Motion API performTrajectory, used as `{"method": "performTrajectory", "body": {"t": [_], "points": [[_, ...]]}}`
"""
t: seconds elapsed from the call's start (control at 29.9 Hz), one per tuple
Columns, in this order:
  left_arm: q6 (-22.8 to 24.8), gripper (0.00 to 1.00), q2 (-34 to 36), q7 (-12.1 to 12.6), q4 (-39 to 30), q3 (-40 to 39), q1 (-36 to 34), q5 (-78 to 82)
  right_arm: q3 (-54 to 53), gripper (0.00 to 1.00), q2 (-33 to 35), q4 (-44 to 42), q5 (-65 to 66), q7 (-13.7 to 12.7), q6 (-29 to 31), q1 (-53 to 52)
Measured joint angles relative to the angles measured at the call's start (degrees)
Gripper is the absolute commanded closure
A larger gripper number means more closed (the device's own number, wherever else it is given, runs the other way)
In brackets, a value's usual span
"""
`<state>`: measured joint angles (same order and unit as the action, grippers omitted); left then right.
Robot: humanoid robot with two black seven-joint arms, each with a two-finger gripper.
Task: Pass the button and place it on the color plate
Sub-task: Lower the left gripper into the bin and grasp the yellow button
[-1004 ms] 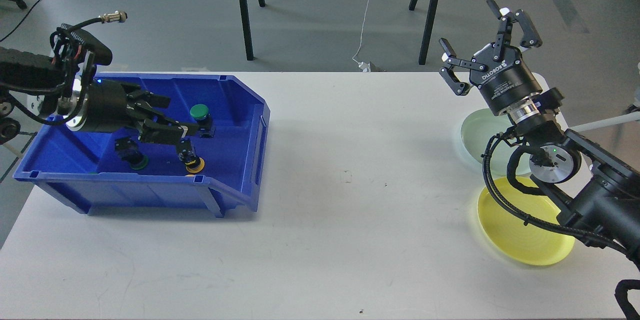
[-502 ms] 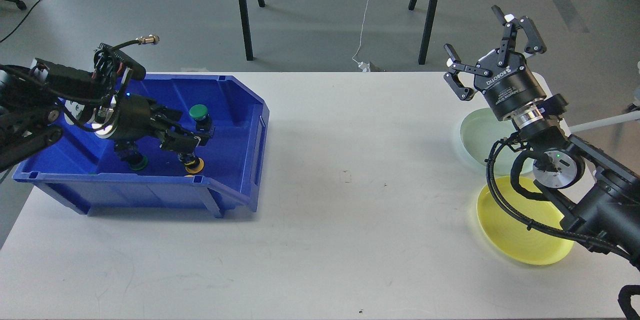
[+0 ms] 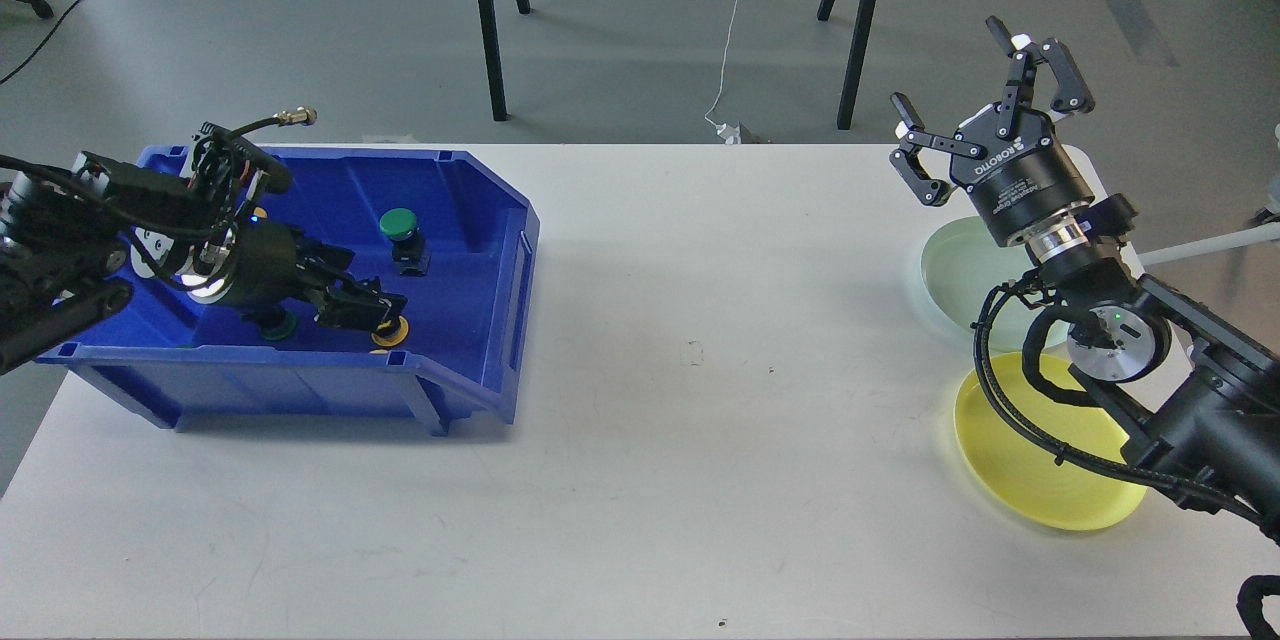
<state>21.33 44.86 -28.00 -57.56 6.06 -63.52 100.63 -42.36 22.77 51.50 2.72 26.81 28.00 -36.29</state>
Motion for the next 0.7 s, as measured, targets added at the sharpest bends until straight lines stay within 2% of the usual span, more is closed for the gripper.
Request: {"method": "performTrajectory", "body": {"t": [0.27,0.3,0.43,0.57,0.7], "points": [[0.0,0.13,-1.6,0.0,1.6,0.0,0.5,-0.1,0.0,0.01,0.0,0.0,0.0,0.0,0.0,0.2],[0.0,0.15,-1.9,0.0,2.1,0.0,0.5,-0.1,-0.1,0.01,0.0,0.0,0.0,0.0,0.0,0.3],[-0.1,0.32,-3.2,0.0,3.8,0.0,0.6,-0.1,-0.5,0.01,0.0,0.0,0.0,0.0,0.0,0.5],[-0.1,0.40,-3.7,0.0,4.2,0.0,0.6,0.0,-0.6,0.01,0.0,0.0,0.0,0.0,0.0,0.7],[-1.3,0.42,-3.7,0.0,4.2,0.0,0.7,0.1,-0.7,0.01,0.0,0.0,0.0,0.0,0.0,1.1]]}}
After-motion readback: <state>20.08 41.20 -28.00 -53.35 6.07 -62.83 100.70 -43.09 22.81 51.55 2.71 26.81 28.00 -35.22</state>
